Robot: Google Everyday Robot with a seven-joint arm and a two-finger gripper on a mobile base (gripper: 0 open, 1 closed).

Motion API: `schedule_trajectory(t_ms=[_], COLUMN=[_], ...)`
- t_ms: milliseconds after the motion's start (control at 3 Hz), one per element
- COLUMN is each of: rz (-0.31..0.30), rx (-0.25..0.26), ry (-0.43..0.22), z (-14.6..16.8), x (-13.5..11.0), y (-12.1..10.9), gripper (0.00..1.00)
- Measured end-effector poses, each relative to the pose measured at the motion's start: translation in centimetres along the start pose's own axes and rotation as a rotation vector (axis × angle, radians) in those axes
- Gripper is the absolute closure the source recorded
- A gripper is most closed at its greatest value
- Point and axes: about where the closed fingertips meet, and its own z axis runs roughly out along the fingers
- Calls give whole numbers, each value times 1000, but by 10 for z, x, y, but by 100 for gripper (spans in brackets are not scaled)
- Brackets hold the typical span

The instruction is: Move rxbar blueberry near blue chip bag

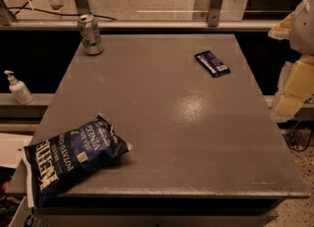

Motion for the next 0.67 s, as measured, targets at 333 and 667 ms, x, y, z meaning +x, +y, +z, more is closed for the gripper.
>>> schedule_trajectory(t_ms=[333, 667], rz=[0, -2], rx=[0, 7], ry=[0, -20], z=[0, 2], x=[0, 0], y=[0, 0], gripper=[0, 0])
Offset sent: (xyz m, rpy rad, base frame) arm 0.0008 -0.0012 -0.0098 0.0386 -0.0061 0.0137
